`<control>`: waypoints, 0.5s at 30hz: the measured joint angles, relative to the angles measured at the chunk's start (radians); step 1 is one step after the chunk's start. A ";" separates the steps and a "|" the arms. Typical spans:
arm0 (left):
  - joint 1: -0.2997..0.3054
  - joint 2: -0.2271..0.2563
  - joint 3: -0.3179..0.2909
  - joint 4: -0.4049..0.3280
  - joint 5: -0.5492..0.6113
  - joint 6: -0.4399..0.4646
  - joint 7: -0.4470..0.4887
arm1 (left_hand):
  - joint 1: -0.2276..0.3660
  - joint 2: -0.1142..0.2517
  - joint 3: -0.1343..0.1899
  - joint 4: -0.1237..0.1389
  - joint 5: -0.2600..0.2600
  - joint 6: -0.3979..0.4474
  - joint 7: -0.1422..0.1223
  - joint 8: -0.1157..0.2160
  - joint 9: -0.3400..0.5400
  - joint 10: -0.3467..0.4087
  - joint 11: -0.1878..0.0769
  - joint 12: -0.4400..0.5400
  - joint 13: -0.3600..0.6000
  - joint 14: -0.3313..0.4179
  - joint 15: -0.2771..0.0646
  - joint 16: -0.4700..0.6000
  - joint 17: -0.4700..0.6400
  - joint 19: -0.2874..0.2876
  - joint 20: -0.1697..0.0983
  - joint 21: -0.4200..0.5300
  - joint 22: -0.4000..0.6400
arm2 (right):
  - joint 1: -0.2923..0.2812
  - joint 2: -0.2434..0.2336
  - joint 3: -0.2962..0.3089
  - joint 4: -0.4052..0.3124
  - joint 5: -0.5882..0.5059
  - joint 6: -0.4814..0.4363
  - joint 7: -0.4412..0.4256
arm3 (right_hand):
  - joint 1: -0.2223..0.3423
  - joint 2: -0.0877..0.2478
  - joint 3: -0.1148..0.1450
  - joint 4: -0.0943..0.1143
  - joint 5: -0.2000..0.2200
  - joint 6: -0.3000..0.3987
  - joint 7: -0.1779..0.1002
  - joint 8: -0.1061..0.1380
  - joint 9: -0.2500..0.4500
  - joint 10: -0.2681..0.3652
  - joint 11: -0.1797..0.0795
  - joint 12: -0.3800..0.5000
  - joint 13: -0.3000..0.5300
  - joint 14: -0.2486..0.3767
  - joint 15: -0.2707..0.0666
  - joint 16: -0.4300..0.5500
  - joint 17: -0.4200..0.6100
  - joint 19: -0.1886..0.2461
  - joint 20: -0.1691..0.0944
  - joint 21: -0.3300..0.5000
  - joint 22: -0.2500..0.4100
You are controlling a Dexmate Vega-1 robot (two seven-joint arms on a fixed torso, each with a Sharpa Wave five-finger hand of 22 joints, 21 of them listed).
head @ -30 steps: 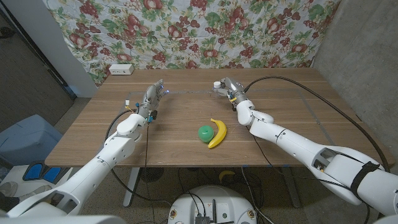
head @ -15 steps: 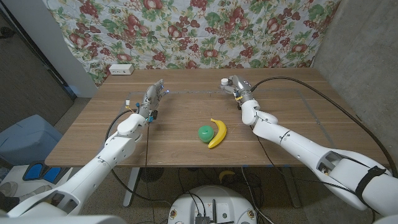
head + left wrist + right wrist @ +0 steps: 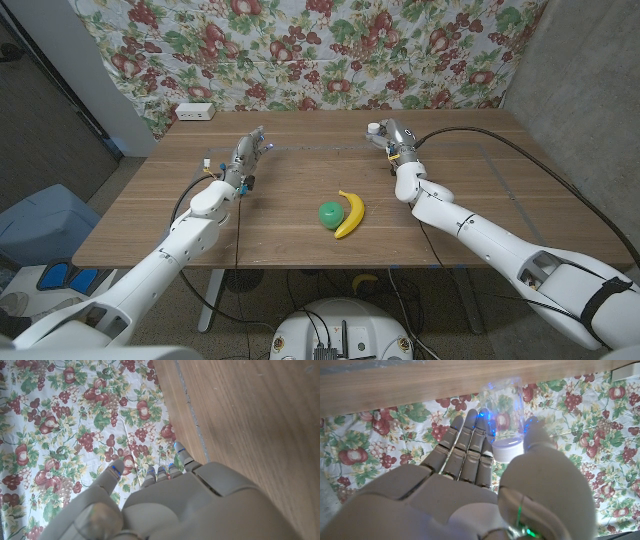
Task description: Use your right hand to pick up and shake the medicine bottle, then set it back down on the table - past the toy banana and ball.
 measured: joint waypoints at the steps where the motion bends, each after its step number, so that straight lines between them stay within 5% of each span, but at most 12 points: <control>1: -0.001 0.000 0.000 0.000 0.001 0.001 0.000 | 0.000 0.000 0.000 0.000 0.000 0.000 0.000 0.000 0.000 0.000 0.000 0.000 0.000 0.000 0.000 0.000 0.000 0.000 0.000 0.000 0.000 | -0.006 -0.003 0.007 -0.009 0.002 -0.004 -0.004 | 0.000 0.000 0.000 0.000 0.000 0.000 0.000 0.000 0.002 0.000 0.000 0.000 0.000 0.000 0.000 0.000 0.002 0.000 0.000 0.000 0.000; 15: -0.009 -0.005 0.007 0.001 0.007 0.005 0.001 | 0.000 0.000 0.000 0.000 0.000 0.000 0.000 0.000 0.000 0.000 0.000 0.000 0.000 0.000 0.000 0.000 0.000 0.000 0.000 -0.008 0.000 | -0.067 -0.029 0.068 -0.085 0.038 -0.058 -0.056 | 0.000 0.000 -0.004 0.004 -0.001 0.000 0.000 0.008 0.004 0.000 0.000 0.008 0.013 0.000 0.000 -0.005 0.005 0.000 0.000 0.008 0.000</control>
